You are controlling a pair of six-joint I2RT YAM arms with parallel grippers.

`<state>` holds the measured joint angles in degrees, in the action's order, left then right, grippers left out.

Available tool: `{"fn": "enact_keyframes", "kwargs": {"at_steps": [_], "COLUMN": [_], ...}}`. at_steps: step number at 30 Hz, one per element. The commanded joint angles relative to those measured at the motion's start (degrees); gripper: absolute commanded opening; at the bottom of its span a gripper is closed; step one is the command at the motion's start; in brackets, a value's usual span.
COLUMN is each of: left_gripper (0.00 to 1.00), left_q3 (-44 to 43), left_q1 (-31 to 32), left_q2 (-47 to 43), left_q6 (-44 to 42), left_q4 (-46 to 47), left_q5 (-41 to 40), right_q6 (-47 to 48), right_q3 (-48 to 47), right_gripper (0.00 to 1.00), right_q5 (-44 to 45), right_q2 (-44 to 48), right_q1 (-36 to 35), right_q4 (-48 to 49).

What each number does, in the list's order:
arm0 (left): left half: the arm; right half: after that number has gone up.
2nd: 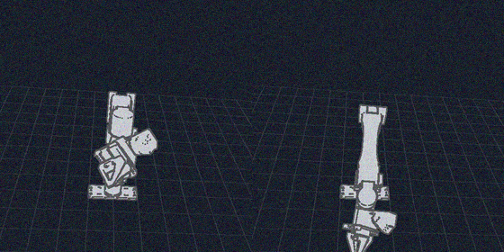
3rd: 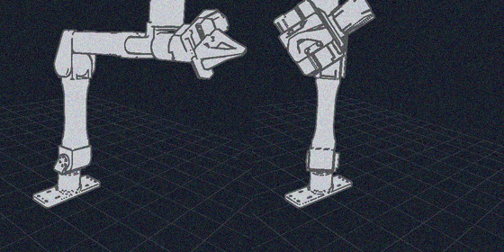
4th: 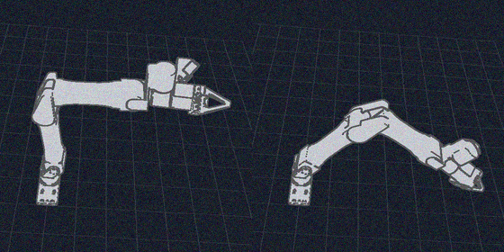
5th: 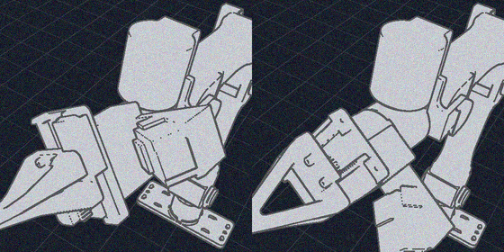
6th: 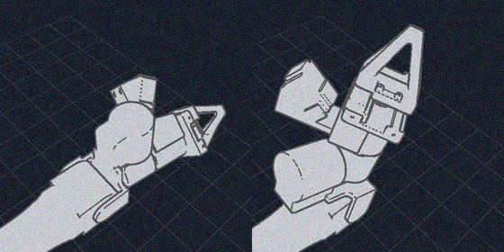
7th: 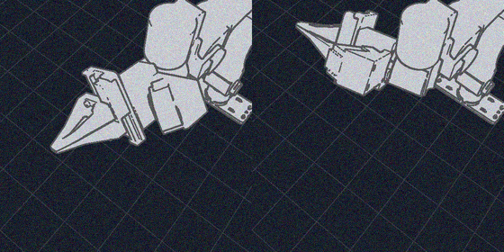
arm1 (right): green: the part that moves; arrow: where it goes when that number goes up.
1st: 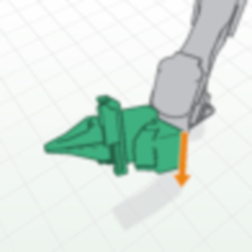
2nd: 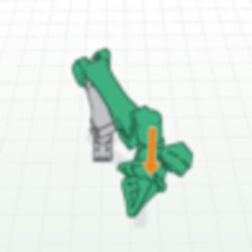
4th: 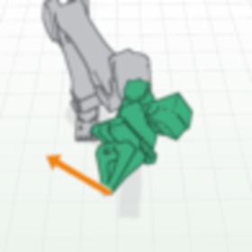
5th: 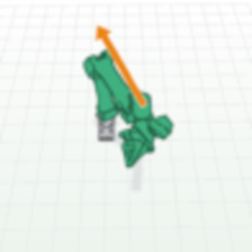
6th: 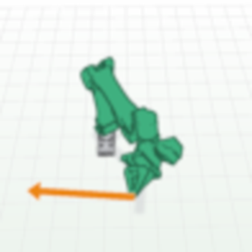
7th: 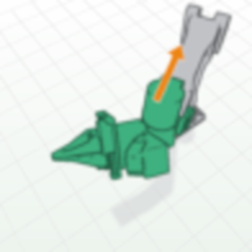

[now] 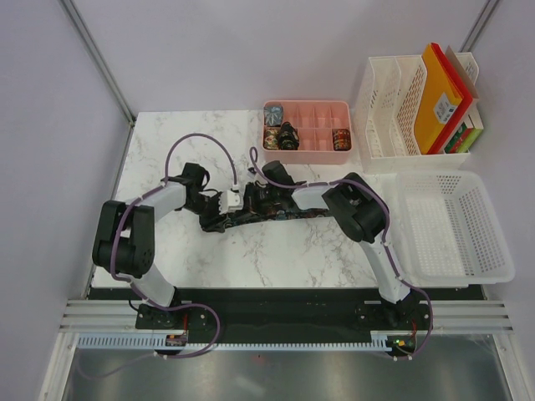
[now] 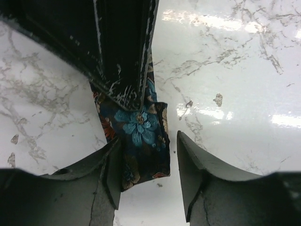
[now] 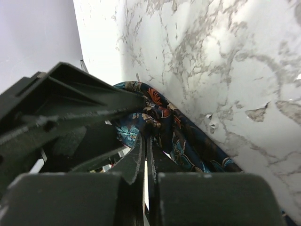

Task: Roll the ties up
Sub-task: Roll the tie at the center of the board.

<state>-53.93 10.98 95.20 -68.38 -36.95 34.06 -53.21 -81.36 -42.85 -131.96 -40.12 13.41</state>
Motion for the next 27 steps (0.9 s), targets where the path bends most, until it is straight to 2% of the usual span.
{"fn": "enact_keyframes", "kwargs": {"at_steps": [1,6,18,23,27], "left_gripper": [0.56,0.59,0.68,0.68,0.61], "left_q3": [-0.74,-0.65,-1.88,0.23,0.23], "left_q1": [-2.81,-4.04,-3.16,-0.61,-0.08], "left_q2": [-2.91,-4.23,-1.33,-1.16,-0.72], "left_q6": [2.11,2.20,3.87,0.09,0.35], "left_q4": [-0.14,0.12,7.24,7.24,7.16], "left_q5": [1.53,3.29,4.61,2.76,2.06], "right_q6": [3.82,4.26,4.87,5.13,5.05], "right_q3": [-0.90,-0.55,-0.20,-0.73,-0.73], "right_gripper": [0.00,0.00,0.00,0.00,0.00], "right_q5": [3.12,3.21,4.79,5.15,5.32], "right_q2": [-2.60,-3.65,-5.50,-5.94,-6.03], "right_q1": [1.80,2.68,3.73,3.73,3.12], "right_q4": [-3.39,-4.62,-8.22,-9.37,-9.80]}}
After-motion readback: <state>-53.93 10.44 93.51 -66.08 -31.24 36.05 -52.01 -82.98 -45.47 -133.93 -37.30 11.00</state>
